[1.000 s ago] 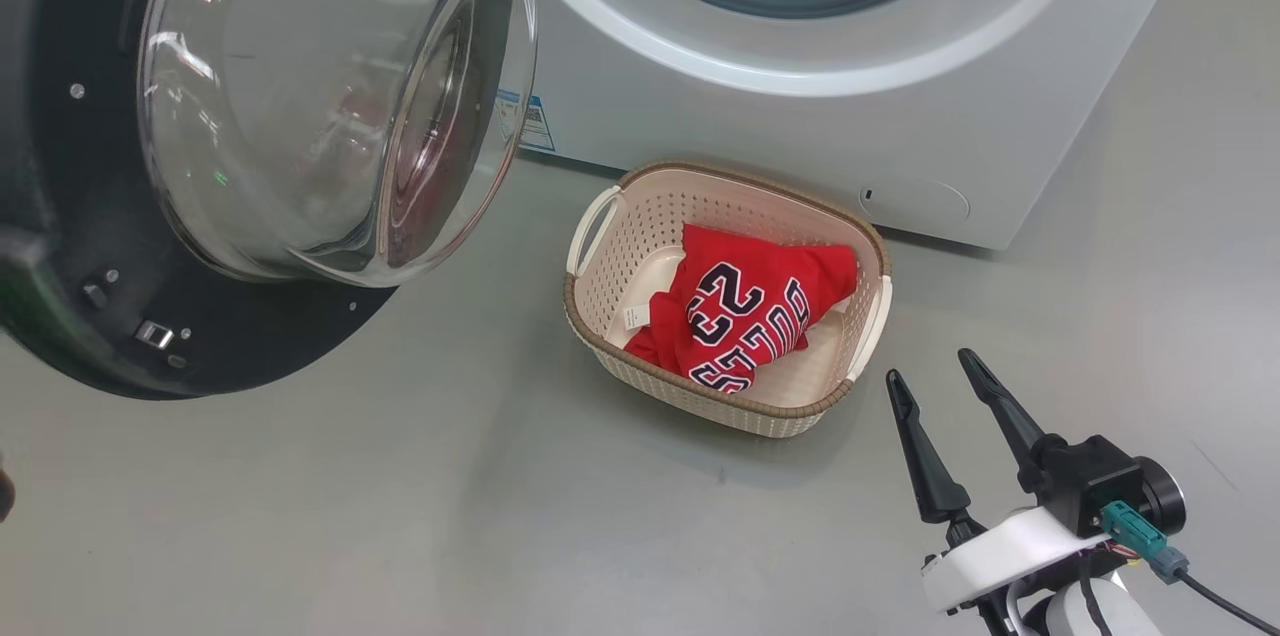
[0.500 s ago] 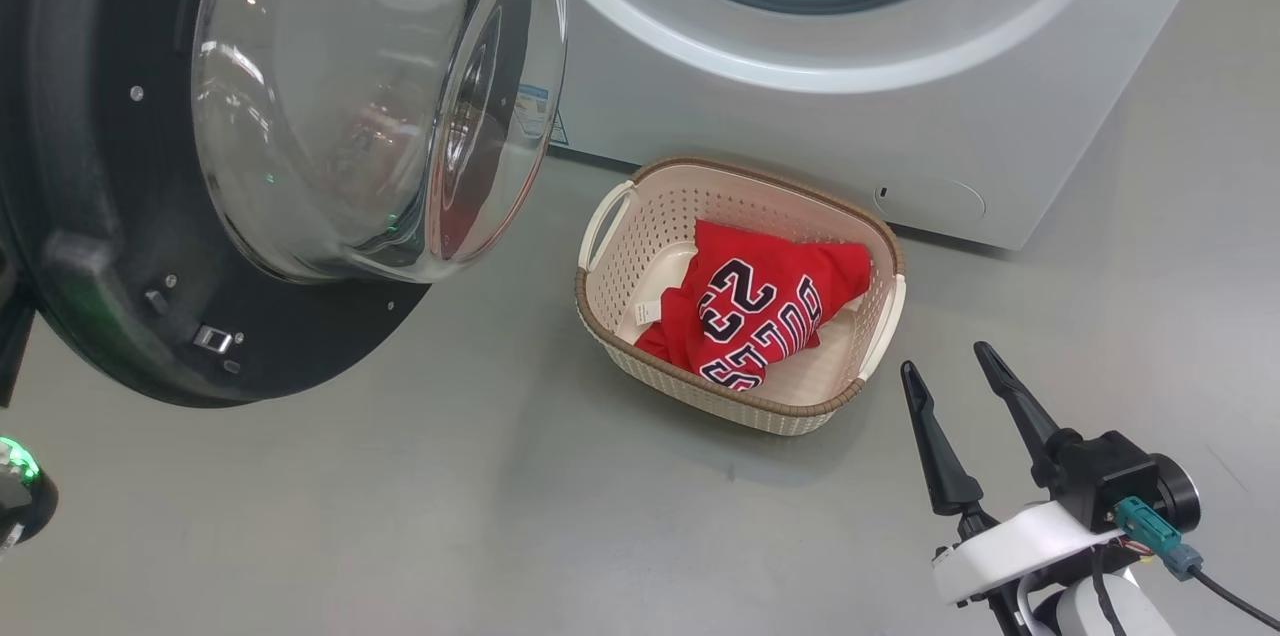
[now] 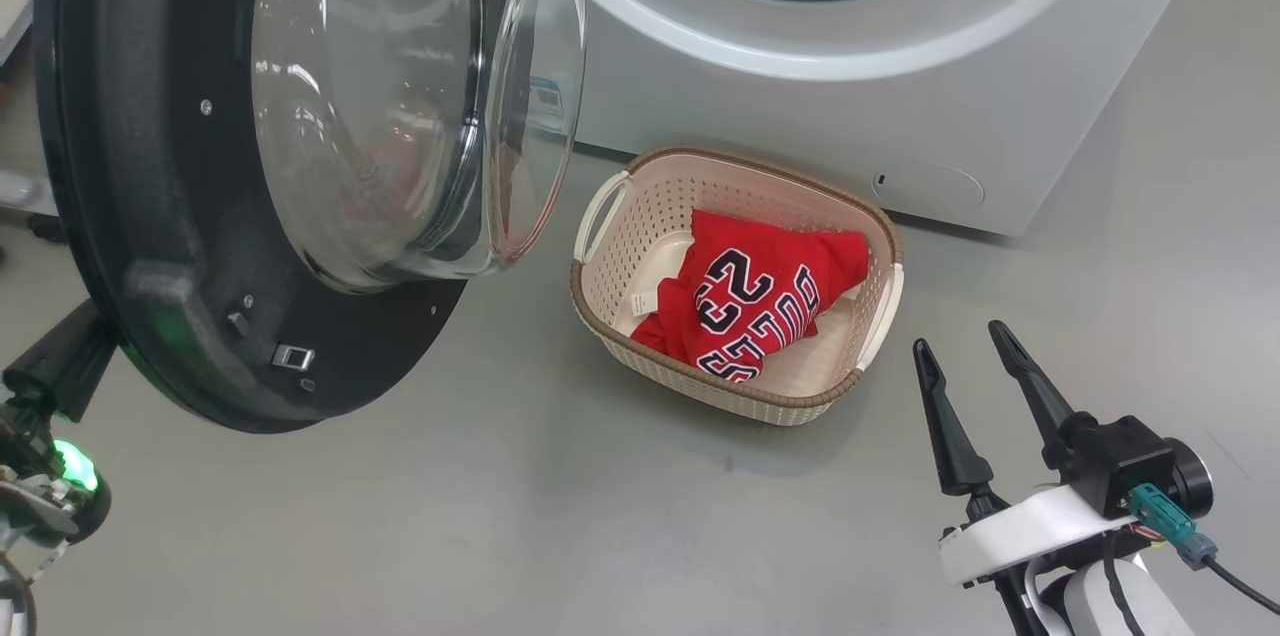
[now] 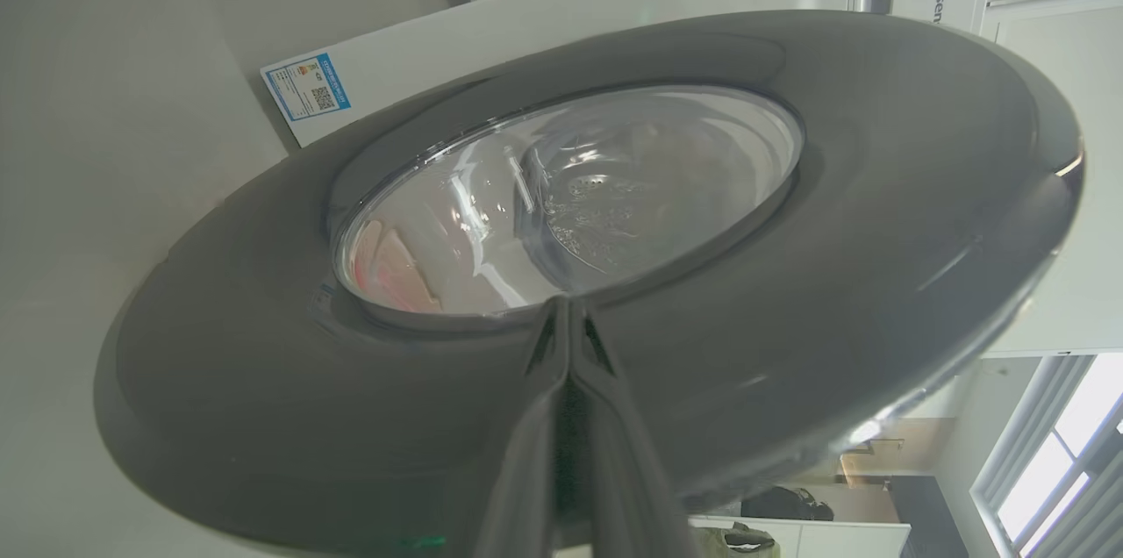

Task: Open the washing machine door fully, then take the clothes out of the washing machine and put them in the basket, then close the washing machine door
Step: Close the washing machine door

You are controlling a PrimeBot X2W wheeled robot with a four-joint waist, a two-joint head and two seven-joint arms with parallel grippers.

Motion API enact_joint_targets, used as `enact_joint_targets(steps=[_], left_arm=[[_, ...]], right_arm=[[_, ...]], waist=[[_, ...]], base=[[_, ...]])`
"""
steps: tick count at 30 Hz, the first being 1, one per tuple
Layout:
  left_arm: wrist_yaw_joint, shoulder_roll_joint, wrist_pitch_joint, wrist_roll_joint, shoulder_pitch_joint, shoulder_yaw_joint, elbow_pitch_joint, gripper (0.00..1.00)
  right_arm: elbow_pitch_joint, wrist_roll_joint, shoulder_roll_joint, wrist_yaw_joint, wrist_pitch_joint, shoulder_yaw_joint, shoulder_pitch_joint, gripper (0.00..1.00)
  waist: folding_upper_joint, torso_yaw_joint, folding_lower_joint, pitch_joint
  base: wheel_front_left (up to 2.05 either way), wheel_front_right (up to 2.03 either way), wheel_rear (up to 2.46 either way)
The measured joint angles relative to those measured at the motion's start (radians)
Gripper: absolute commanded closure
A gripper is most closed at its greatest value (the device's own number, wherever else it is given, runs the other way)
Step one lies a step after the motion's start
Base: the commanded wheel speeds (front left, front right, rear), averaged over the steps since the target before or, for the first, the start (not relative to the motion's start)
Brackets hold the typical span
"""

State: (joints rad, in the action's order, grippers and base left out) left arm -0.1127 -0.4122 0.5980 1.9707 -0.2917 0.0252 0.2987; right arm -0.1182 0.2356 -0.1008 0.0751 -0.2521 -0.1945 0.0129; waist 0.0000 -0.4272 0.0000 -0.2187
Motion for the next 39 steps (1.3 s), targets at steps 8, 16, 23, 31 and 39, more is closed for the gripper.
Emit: enact_joint_targets(steps=[8,16,23,31,39], left_arm=[[-0.007,0.017,0.044,-0.01,0.045,-0.017,-0.098,1.0],[-0.007,0.026,0.08,-0.026,0.093,-0.032,-0.202,1.0],[-0.007,0.047,0.119,-0.052,0.113,-0.058,-0.283,1.0],[-0.007,0.052,0.15,-0.079,0.149,-0.093,-0.327,1.0],[-0.007,0.061,0.168,-0.085,0.167,-0.112,-0.341,1.0]], right_arm=[[0.0,0.003,0.006,-0.006,0.0,0.002,0.008,0.0],[0.001,0.009,0.012,-0.007,0.0,0.003,0.024,0.0],[0.003,0.008,0.017,-0.007,0.0,-0.001,0.039,0.0],[0.029,-0.001,0.023,-0.007,0.0,-0.005,0.063,0.0],[0.035,-0.001,0.034,-0.007,0.0,-0.014,0.063,0.0]], waist=[[0.0,0.024,0.0,-0.006],[0.0,0.066,0.0,-0.011],[0.0,0.11,0.0,-0.016],[0.0,0.175,0.0,-0.016],[0.0,0.252,0.0,-0.01]], base=[[0.0,0.0,0.0],[0.0,0.0,0.0],[0.0,0.0,0.0],[0.0,0.0,0.0],[0.0,0.0,0.0]])
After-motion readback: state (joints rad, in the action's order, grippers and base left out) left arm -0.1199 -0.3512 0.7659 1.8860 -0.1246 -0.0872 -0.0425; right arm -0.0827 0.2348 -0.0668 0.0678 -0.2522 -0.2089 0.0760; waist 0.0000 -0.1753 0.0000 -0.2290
